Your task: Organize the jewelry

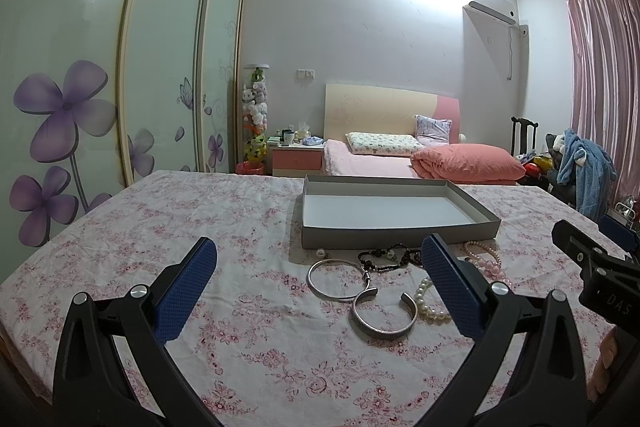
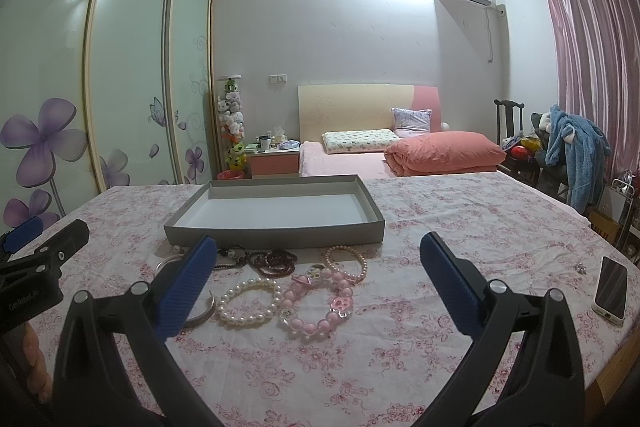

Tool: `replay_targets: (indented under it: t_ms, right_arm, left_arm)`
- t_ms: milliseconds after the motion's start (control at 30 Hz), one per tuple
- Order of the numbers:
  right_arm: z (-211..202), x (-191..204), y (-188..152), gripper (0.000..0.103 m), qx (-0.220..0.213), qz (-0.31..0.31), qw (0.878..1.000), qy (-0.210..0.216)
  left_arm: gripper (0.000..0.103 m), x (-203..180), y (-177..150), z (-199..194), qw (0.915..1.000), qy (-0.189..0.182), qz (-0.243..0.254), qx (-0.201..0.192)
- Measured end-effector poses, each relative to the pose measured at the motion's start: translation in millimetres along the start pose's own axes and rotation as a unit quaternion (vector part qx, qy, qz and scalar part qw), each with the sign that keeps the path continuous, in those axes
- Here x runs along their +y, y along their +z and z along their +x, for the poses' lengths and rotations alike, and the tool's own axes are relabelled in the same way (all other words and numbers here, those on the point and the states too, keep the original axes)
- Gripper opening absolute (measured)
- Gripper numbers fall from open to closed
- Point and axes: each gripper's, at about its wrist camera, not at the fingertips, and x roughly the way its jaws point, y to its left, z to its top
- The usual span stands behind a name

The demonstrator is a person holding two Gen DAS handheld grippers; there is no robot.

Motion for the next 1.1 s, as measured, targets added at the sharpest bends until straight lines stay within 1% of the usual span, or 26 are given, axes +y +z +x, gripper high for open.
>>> replay_targets:
  t_ms: [833, 1000, 1100]
  right_arm:
    - [0, -3, 1, 0.099, 0.002, 0.001, 1.0, 0.0]
    - [11, -8, -1, 0.099, 0.03, 0.008, 1.0, 0.002]
    - [28, -12, -5, 0.099, 0.085, 0.01, 0.996, 0.0]
  left_arm:
    - [0.101, -3, -2, 0, 1.0, 0.001, 0.0, 0.003]
    - [0.101, -4, -10, 9, 0.9996, 0.013, 0.006, 0.022]
    - [0.101, -2, -11, 20, 0.9983, 0.019, 0.008, 0.055]
